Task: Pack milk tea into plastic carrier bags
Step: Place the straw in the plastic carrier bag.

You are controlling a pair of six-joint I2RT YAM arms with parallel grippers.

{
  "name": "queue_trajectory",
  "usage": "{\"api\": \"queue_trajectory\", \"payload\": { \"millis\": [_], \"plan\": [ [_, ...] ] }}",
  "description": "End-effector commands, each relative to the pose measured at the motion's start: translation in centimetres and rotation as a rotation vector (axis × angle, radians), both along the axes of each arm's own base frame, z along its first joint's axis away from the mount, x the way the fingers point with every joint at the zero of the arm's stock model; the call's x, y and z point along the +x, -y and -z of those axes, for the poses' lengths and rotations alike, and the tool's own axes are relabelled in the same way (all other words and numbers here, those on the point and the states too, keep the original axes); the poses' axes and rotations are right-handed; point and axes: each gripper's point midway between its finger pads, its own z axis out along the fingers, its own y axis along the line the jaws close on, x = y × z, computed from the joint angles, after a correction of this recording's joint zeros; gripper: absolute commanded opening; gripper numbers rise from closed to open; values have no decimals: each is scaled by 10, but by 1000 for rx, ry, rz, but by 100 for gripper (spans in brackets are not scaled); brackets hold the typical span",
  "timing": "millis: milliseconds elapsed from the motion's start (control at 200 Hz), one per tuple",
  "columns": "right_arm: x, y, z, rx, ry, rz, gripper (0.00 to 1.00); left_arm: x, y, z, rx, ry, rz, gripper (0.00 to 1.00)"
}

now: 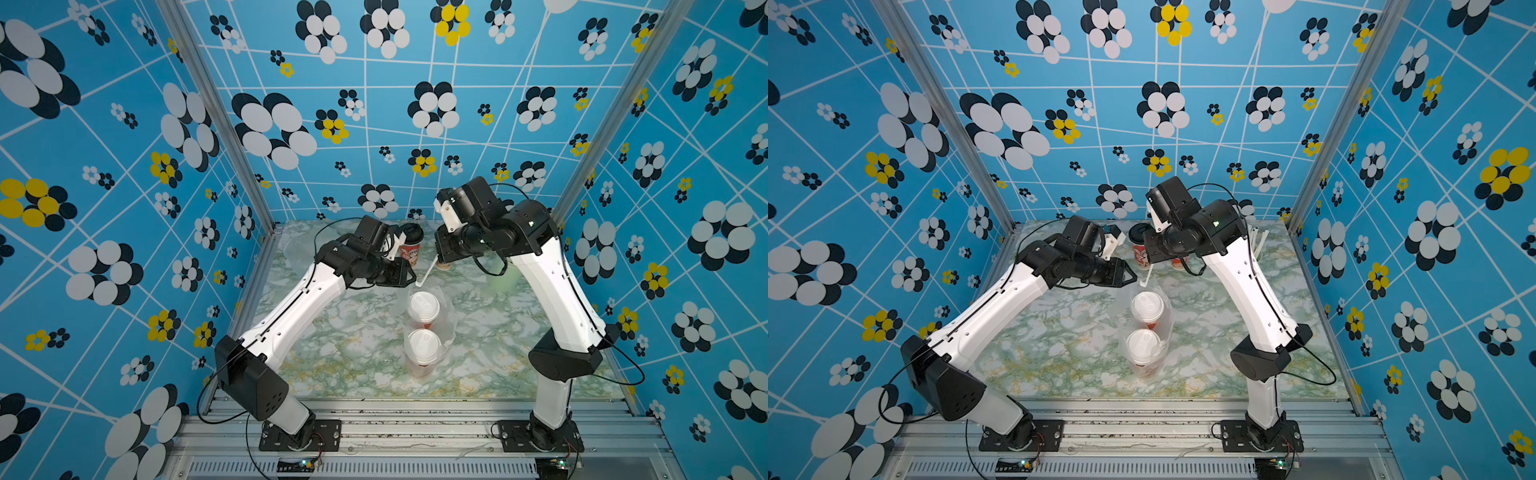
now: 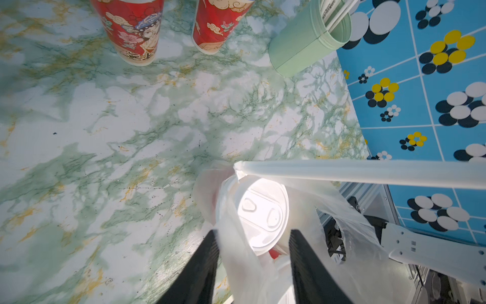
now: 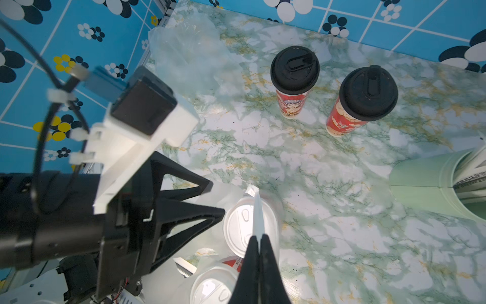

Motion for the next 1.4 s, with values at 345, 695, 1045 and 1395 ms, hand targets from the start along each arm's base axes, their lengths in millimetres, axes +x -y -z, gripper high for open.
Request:
{"api": "queue_trajectory", "payload": {
  "millis": [345,695,1045,1395],
  "plan": [
    [-29,11,-32,77,31,-33,1,8,3,-14,-9,39,18,0],
    [-20,-10,-7,67,-30,-70,1,8,4,-26,-45,70,8,0],
    [7,-22,18,12,-6,-28,0,5,9,-26,-83,57,16,0],
    [25,-29,60,-142,-18,-20,0,3,9,-15,-76,35,14,0]
  ]
}}
